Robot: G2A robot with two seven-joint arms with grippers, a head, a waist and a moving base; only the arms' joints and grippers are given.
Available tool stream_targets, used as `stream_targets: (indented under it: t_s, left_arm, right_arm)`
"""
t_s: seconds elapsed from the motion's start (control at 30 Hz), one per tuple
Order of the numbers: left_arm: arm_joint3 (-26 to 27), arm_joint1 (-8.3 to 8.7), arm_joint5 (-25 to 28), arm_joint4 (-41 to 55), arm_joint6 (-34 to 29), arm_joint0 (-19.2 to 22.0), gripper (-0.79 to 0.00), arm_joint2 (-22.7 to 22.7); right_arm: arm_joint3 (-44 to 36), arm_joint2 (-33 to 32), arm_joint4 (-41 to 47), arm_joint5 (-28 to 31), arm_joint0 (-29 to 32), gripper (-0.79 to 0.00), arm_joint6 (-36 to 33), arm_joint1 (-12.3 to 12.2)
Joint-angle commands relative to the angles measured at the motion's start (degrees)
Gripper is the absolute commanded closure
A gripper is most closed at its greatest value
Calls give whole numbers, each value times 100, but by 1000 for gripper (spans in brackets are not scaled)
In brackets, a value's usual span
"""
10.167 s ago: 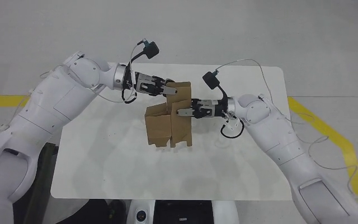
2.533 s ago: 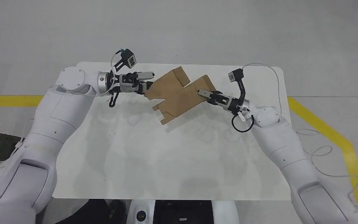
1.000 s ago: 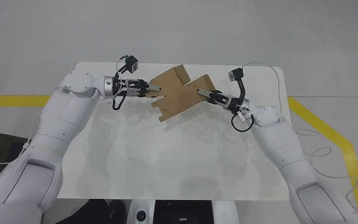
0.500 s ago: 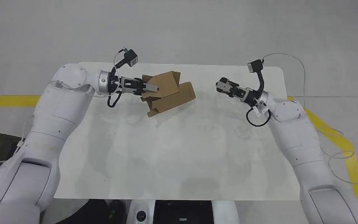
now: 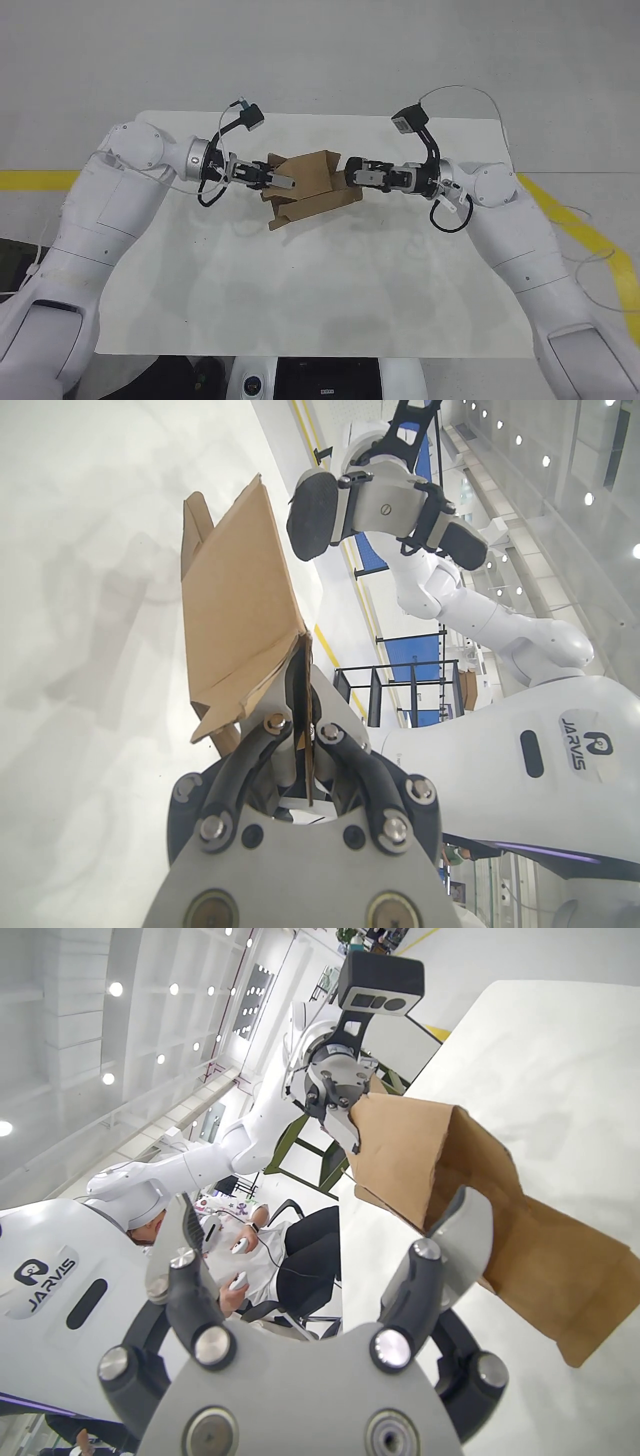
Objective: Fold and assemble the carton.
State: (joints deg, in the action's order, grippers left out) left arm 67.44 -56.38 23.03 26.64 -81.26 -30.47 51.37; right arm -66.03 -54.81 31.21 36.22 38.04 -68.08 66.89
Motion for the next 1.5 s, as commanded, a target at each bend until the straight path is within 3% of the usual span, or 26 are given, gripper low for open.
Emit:
stream_targets:
  t_s: [0.0, 0.6, 1.47]
  left_arm:
    - [111, 50, -3, 59, -3, -43, 0, 4]
    - [493, 277, -130, 589, -130, -141, 0, -98]
    - [550, 384, -26, 657, -26, -89, 0, -359]
  right_arm:
    - [57, 104, 48, -35, -61, -379, -35, -21]
    - [461, 922, 330, 50, -497, -323, 50, -87]
    - [776, 1901, 802, 195, -945, -243, 195, 77]
